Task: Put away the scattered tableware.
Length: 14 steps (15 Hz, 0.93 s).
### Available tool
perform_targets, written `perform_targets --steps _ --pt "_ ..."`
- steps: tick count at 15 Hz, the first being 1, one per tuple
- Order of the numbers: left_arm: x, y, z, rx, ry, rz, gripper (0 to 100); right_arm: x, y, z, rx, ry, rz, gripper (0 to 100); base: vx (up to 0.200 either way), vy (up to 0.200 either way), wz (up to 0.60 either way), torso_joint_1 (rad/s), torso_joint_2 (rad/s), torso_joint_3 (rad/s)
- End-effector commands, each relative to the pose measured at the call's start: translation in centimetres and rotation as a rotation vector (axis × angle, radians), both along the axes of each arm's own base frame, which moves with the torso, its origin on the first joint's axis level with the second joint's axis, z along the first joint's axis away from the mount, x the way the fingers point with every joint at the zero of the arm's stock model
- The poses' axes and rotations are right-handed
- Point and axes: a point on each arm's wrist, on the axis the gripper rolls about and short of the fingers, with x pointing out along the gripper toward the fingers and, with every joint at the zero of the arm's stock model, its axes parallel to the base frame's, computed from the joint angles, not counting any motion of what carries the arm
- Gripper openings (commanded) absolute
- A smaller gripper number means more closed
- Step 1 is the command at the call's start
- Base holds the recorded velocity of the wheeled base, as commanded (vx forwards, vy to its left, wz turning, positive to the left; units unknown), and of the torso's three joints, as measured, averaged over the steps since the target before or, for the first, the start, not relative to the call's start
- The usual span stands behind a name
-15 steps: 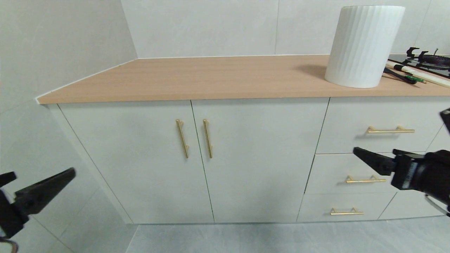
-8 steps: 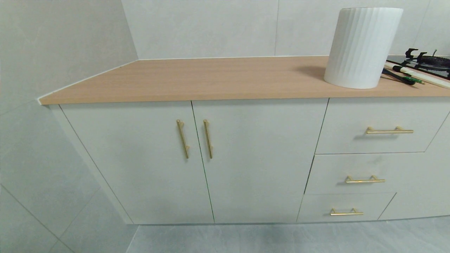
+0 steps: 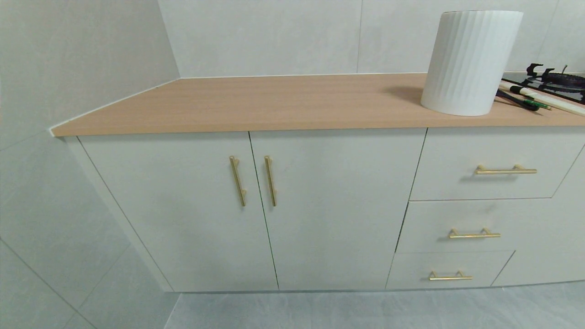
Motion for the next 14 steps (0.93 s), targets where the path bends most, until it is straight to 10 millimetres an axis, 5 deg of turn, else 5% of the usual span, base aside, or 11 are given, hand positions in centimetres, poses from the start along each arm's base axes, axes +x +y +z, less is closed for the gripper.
perform_targets --steps 1,7,14 --pt "-0.6 -0.2 -1.9 0.011 -0.027 0.030 100 -1.0 0.2 -1.3 -0.003 -0.038 -0.021 100 0.000 0.000 0.00 0.000 0.00 0.000" --pt "3.3 -0.4 -9.7 0.022 0.206 -0.039 100 1.9 0.4 -7.6 0.120 0.201 0.131 100 0.000 0.000 0.00 0.000 0.00 0.000" --pt "3.4 -1.2 -10.2 0.023 0.238 -0.386 100 2.0 0.7 -9.0 0.131 0.342 0.265 100 0.000 0.000 0.00 0.000 0.00 0.000"
